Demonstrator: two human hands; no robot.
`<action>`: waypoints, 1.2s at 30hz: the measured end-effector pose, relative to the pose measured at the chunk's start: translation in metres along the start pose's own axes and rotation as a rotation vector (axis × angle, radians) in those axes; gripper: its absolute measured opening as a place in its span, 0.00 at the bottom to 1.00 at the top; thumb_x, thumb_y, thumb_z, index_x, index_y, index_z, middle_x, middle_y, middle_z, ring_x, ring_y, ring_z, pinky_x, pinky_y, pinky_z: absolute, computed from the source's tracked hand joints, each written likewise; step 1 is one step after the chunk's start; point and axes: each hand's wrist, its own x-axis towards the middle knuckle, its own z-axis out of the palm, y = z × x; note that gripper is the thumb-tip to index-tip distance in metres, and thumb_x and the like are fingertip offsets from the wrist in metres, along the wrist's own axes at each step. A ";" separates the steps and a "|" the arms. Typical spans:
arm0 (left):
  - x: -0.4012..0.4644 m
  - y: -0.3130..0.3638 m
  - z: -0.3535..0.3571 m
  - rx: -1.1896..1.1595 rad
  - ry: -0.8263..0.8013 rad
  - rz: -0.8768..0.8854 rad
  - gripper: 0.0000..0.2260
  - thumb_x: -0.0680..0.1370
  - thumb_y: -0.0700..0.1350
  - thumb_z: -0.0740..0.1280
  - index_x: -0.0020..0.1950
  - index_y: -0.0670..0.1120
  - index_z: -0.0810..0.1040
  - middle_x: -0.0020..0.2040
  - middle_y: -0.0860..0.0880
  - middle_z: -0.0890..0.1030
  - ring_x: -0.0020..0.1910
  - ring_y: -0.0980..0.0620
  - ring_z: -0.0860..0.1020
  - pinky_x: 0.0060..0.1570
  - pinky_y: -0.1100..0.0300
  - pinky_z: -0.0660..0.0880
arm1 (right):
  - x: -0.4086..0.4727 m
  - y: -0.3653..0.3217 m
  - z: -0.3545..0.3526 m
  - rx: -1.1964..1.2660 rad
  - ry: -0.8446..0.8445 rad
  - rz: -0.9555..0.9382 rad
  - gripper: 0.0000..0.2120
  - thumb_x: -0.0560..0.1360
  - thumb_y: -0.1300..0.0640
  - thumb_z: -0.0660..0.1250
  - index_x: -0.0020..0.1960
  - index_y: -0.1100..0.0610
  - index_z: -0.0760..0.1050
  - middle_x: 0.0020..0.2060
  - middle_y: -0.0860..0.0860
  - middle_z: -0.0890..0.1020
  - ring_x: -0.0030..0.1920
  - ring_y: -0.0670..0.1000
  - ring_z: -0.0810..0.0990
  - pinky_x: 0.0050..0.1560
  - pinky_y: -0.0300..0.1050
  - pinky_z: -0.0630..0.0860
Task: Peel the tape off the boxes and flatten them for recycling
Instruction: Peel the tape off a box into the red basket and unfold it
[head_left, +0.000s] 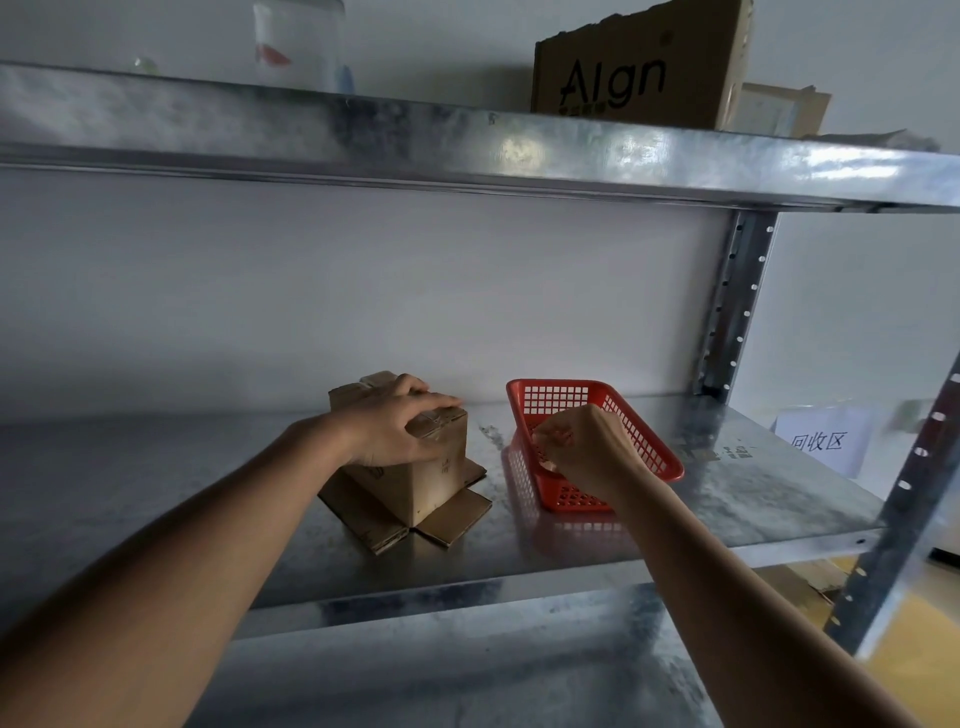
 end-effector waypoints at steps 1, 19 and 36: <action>0.000 0.000 0.000 0.004 -0.001 0.000 0.41 0.61 0.76 0.64 0.75 0.75 0.62 0.77 0.61 0.56 0.78 0.49 0.58 0.70 0.52 0.64 | 0.001 0.000 0.001 -0.013 0.004 0.002 0.09 0.82 0.57 0.69 0.59 0.55 0.84 0.49 0.53 0.87 0.34 0.40 0.79 0.31 0.28 0.70; 0.002 0.007 -0.007 0.044 -0.038 -0.012 0.41 0.62 0.72 0.63 0.76 0.73 0.62 0.75 0.60 0.57 0.75 0.49 0.59 0.64 0.54 0.65 | 0.021 0.005 0.002 -0.061 -0.261 0.185 0.02 0.76 0.57 0.76 0.48 0.54 0.85 0.42 0.51 0.84 0.43 0.50 0.84 0.39 0.41 0.77; 0.012 0.005 -0.009 0.100 -0.052 0.012 0.38 0.66 0.68 0.64 0.77 0.72 0.61 0.75 0.59 0.57 0.75 0.49 0.61 0.71 0.49 0.67 | 0.040 0.014 0.013 -0.059 -0.270 0.347 0.15 0.77 0.61 0.74 0.61 0.58 0.75 0.53 0.53 0.81 0.53 0.53 0.82 0.57 0.49 0.81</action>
